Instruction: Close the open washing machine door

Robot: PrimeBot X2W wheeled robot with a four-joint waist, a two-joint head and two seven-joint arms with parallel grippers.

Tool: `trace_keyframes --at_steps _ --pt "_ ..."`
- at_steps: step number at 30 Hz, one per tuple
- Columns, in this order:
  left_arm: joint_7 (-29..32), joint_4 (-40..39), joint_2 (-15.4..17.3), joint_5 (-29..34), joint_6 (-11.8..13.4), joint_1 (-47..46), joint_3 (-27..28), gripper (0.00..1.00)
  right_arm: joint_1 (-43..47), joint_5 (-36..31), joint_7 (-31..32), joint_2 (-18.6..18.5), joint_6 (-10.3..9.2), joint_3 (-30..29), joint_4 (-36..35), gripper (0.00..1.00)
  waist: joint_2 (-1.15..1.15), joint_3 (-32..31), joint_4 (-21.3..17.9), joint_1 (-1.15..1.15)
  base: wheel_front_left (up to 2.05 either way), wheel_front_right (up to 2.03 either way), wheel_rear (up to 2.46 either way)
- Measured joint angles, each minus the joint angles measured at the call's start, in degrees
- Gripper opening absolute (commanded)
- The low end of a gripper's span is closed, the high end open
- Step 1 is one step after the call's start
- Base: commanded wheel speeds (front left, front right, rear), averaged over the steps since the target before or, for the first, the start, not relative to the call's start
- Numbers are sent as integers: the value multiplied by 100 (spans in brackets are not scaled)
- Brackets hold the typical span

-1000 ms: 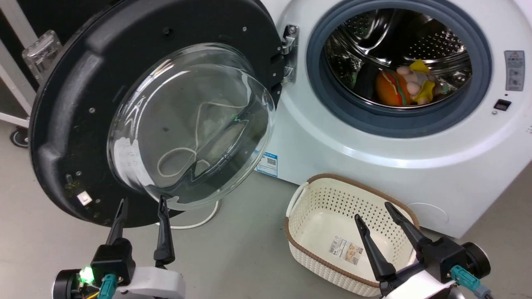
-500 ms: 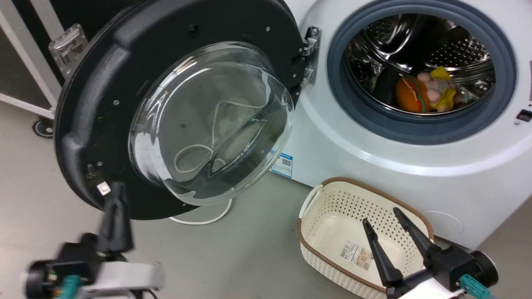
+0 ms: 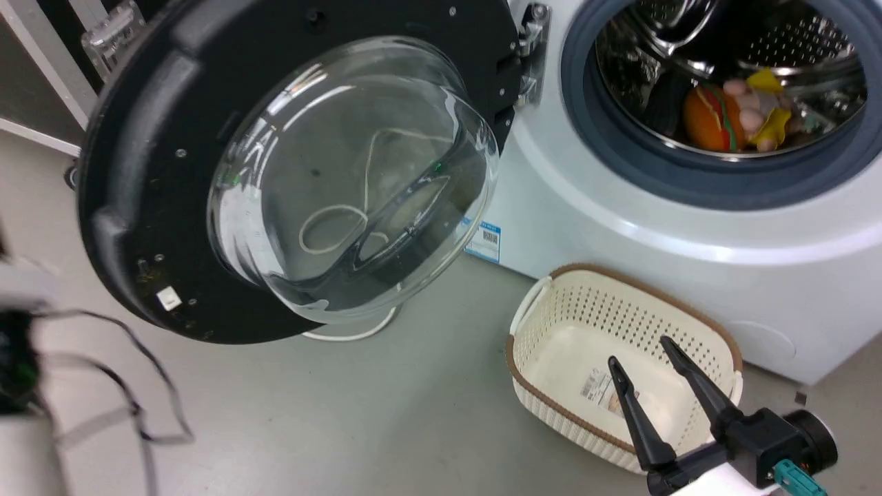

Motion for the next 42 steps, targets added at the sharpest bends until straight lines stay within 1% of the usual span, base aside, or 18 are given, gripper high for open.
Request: trace_keyframes --at_steps 3,5,8,10,12,17,21,24,28,30,34,38,42 --pt "714 788 409 -558 123 -680 263 0 -76 1 -48 -57 0 59 -16 100 0 140 -37 1 0 0 0" --pt "1222 1285 590 -958 280 -1068 447 0 -134 2 -66 -83 0 102 -23 100 0 224 -69 0 0 0 0" --pt "2073 1930 754 -1625 519 -1498 727 0 -168 14 -97 -127 0 147 -30 100 0 335 -128 0 0 0 0" --pt "2648 2214 814 -2059 606 -1713 855 0 -189 18 -122 -149 0 165 -32 100 0 403 -162 0 0 0 0" --pt "3193 2391 851 -2406 622 -1880 915 0 -205 19 -148 -170 0 166 -33 100 0 463 -182 1 0 0 0" --pt "4292 2538 824 -3122 587 -2039 959 0 -210 49 -196 -227 0 177 -35 100 0 569 -164 1 0 0 0" --pt "4988 2421 808 -3539 454 -2015 985 0 -268 60 -240 -235 0 174 -35 100 0 586 -180 0 0 0 0" --pt "5434 2215 726 -3791 447 -1900 990 0 -269 60 -240 -233 0 135 -25 100 0 547 -209 0 0 0 0" --pt "6011 1846 523 -4019 447 -1484 931 0 -270 59 -240 -191 1 0 10 100 0 443 -250 -1 0 0 0" --pt "6303 1546 370 -4134 445 -1190 846 0 -270 59 -240 -143 1 -113 45 100 0 367 -281 0 0 0 0" --pt "6767 916 -53 -4267 468 -512 648 0 -266 29 -241 -31 0 -358 101 100 0 203 -335 -1 0 0 0" --pt "7036 190 -542 -4392 660 122 467 0 -254 -26 -241 46 0 -544 153 100 0 53 -414 -1 0 0 0" --pt "7173 -525 -967 -4467 823 782 123 0 -255 -38 -241 96 1 -651 158 100 0 -27 -558 -1 0 0 0"
